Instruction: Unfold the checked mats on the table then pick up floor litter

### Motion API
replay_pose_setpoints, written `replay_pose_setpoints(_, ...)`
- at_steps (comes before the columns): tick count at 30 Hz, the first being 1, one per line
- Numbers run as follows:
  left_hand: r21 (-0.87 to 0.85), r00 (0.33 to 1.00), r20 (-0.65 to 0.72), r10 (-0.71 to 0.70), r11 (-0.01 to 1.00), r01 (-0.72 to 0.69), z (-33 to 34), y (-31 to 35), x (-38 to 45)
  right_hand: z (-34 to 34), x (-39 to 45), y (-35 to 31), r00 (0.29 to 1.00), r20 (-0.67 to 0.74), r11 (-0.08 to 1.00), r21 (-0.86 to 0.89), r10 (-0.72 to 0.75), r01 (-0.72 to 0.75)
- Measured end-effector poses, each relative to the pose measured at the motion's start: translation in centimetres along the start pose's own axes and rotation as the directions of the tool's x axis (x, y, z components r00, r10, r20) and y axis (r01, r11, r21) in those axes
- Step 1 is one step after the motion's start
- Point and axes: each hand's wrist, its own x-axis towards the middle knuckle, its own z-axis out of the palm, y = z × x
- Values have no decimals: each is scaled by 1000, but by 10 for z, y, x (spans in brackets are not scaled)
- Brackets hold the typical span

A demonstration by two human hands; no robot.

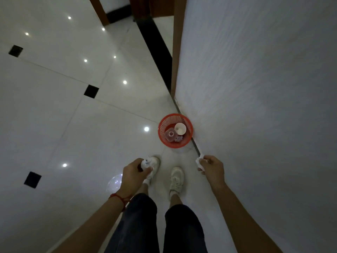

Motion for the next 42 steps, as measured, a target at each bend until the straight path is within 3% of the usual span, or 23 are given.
replay_pose_setpoints(13, 59, 993, 121, -11, 998, 4, 115, -47, 230, 116, 190, 75, 982, -47, 984, 16, 181, -180)
replay_pose_setpoints(17, 89, 989, 148, 22, 995, -36, 153, -61, 297, 146, 249, 95, 981, -82, 984, 46, 175, -171)
replay_pose_setpoints(24, 159, 977, 212, 30, 985, -64, 195, -76, 365, 172, 313, 120, 983, -152, 991, -72, 99, -111)
replay_pose_setpoints(28, 222, 958, 287, -4, 973, -63, 201, -85, 370, 173, 311, 131, 981, -194, 977, -208, -4, -37)
replay_pose_setpoints(33, 192, 972, 235, 22, 979, -68, 181, -86, 330, 159, 276, 136, 985, -150, 991, -83, 90, -104)
replay_pose_setpoints(37, 217, 978, 201, -49, 976, 4, 144, -72, 275, 139, 224, 118, 986, -97, 988, -67, 135, -142)
replay_pose_setpoints(42, 254, 966, 259, 18, 963, -86, 76, -37, 209, 107, 147, 70, 986, -106, 988, -70, 131, -139)
